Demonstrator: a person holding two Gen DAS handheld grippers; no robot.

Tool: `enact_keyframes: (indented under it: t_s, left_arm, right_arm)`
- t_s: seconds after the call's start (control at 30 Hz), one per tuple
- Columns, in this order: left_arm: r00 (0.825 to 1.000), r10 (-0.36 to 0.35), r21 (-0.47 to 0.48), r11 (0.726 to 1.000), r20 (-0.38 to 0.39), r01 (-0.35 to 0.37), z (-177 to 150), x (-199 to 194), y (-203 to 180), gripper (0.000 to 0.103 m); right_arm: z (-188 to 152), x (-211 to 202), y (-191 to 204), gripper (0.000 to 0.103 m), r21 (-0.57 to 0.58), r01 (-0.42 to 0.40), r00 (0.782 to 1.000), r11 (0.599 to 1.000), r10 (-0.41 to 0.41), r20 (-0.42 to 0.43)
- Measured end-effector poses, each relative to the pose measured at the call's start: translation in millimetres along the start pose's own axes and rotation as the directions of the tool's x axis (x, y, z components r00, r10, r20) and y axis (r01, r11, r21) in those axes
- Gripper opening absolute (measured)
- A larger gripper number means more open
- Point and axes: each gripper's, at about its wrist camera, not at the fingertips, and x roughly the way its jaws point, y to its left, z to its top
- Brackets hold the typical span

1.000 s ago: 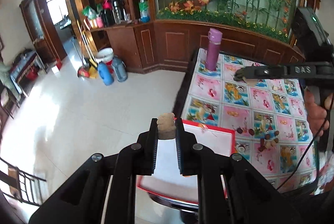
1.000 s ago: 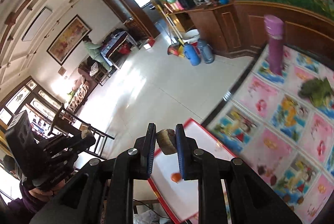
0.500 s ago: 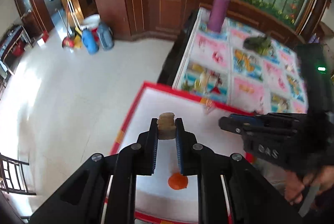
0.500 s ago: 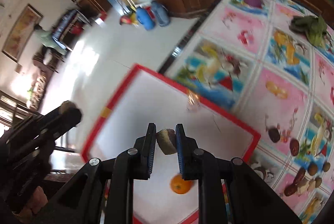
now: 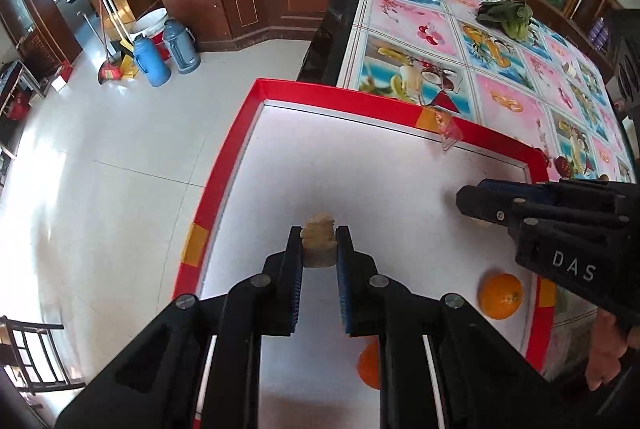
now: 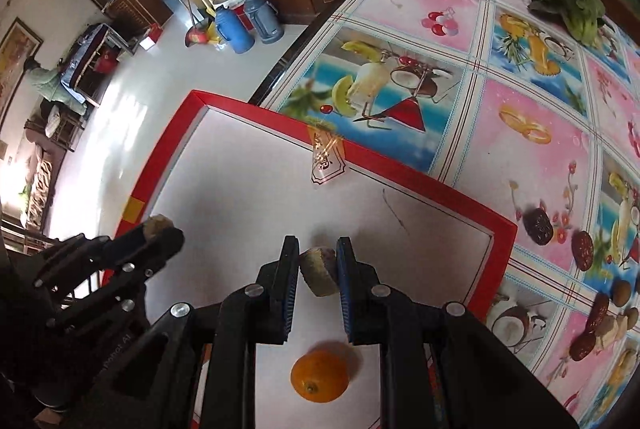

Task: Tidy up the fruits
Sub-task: 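Carry both beige chunks to the white tray and open both tools, then move both open tools back over the remaining fruit on the table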

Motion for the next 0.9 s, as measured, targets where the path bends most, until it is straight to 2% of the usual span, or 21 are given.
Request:
enact_keyframes:
  t_s: [0.2, 0.33, 0.47, 0.53, 0.57, 0.6, 0.63, 0.67, 0.8, 0.9]
  left_arm:
    - [1.0, 0.008, 0.034, 0.999, -0.013, -0.008, 2, 11, 5, 0.017]
    - [0.999, 0.011, 0.05, 0.999, -0.048, -0.009, 0, 21, 8, 0.017]
    - [0.999, 0.001, 0.051, 0.999, -0.046, 0.001, 2, 24, 11, 0.018]
    - [0.999, -0.008, 0.06, 0.998, -0.048, 0.011, 3, 25, 10, 0.019]
    - [0.999, -0.007, 0.064, 0.998, -0.049, 0.01, 3, 25, 10, 0.024]
    - [0.999, -0.004, 0.064, 0.998, -0.053, 0.008, 3, 25, 10, 0.03]
    - [0.998, 0.0, 0.058, 0.998, -0.057, 0.004, 4, 24, 10, 0.042]
    - [0.999, 0.006, 0.049, 0.999, -0.047, -0.004, 4, 22, 11, 0.046]
    - [1.0, 0.03, 0.049, 0.998, 0.008, -0.03, 7, 2, 7, 0.046]
    - [0.997, 0.043, 0.069, 0.997, 0.066, -0.048, 15, -20, -6, 0.046]
  right_arm:
    - [-1, 8, -1, 0.019, 0.054, 0.015, 1.0, 0.998, -0.014, -0.024]
    - [-1, 8, 2, 0.02, 0.056, 0.031, 0.999, 0.998, -0.031, -0.008]
    - [-3, 5, 2, 0.02, 0.072, 0.02, 1.0, 0.997, -0.02, -0.002]
    - [-3, 2, -1, 0.027, 0.081, -0.005, 1.0, 0.997, 0.006, -0.014]
    - [-3, 0, -3, 0.034, 0.087, -0.011, 1.0, 0.996, 0.013, -0.016]
    - [-3, -3, -6, 0.037, 0.095, -0.023, 1.0, 0.995, 0.024, -0.012]
    - [-3, -9, -10, 0.037, 0.101, -0.052, 0.999, 0.993, 0.053, -0.002]
    - [-3, -15, -14, 0.037, 0.103, -0.078, 0.997, 0.992, 0.078, 0.01]
    - [-11, -47, -41, 0.037, 0.122, -0.139, 0.989, 0.983, 0.13, 0.076]
    - [-20, -71, -76, 0.037, 0.159, -0.134, 0.985, 0.978, 0.114, 0.128]
